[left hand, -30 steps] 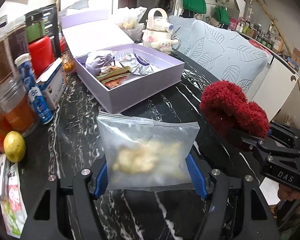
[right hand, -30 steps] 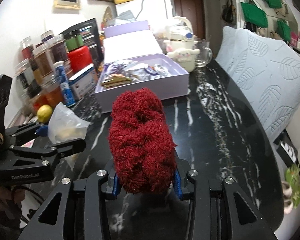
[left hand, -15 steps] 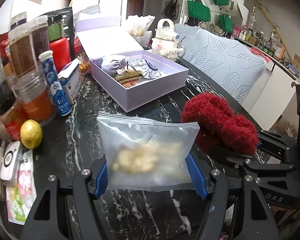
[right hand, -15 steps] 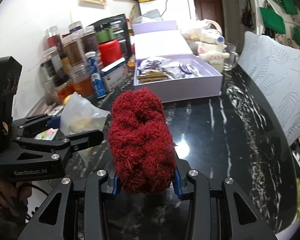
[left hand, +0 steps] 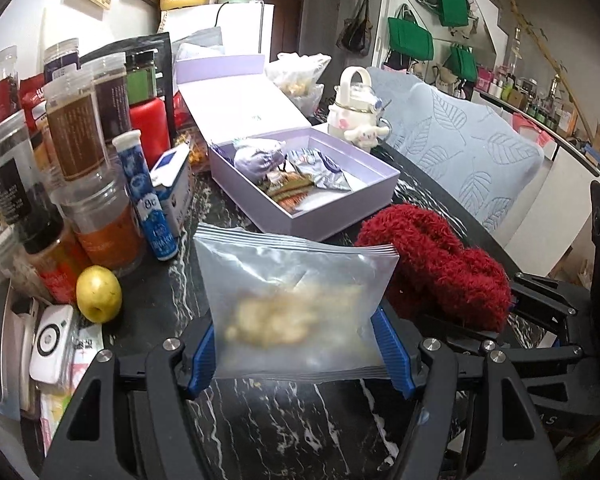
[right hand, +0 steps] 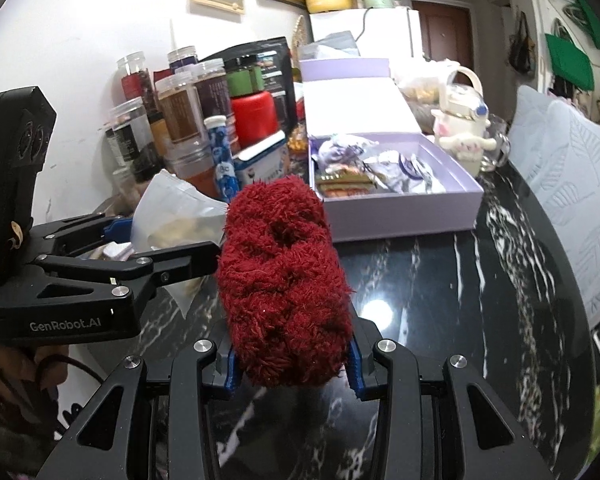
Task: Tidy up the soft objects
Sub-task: 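Lift the zip bag and red plush off the table with both tools, then carry the zip bag and red plush over the lavender box with both tools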
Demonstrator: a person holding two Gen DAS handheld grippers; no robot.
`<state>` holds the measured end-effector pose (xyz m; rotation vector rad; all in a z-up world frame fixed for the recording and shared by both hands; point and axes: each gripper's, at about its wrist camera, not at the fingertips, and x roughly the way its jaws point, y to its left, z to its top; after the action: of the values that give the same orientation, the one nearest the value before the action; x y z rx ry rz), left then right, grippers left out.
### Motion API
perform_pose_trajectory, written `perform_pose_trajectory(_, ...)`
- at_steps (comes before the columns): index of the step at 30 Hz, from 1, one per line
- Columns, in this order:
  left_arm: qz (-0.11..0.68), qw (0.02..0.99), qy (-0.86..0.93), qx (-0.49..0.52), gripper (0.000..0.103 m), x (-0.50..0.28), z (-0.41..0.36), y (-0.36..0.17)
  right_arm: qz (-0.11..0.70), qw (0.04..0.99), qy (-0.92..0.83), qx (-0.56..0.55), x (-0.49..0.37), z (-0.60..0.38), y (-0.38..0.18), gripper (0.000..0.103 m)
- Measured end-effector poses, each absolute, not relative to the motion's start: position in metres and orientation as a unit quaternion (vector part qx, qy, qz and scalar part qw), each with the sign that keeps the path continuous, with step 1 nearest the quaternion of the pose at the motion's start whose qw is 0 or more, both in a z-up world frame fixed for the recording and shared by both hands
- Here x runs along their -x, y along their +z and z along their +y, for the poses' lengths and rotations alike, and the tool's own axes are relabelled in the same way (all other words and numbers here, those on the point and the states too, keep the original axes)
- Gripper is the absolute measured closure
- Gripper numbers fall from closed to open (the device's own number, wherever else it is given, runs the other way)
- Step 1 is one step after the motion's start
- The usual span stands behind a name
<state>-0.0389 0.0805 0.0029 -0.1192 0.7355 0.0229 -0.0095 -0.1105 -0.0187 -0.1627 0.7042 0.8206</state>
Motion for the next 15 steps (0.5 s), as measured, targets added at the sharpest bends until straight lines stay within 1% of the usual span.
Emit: perform_pose_trajectory(15,0.319,0.946,-0.003,0.053,0.035,0.003,0.097,0.041,0.294,0.869,0.388,0.084,-0.027,-0.097,0.022,0.064)
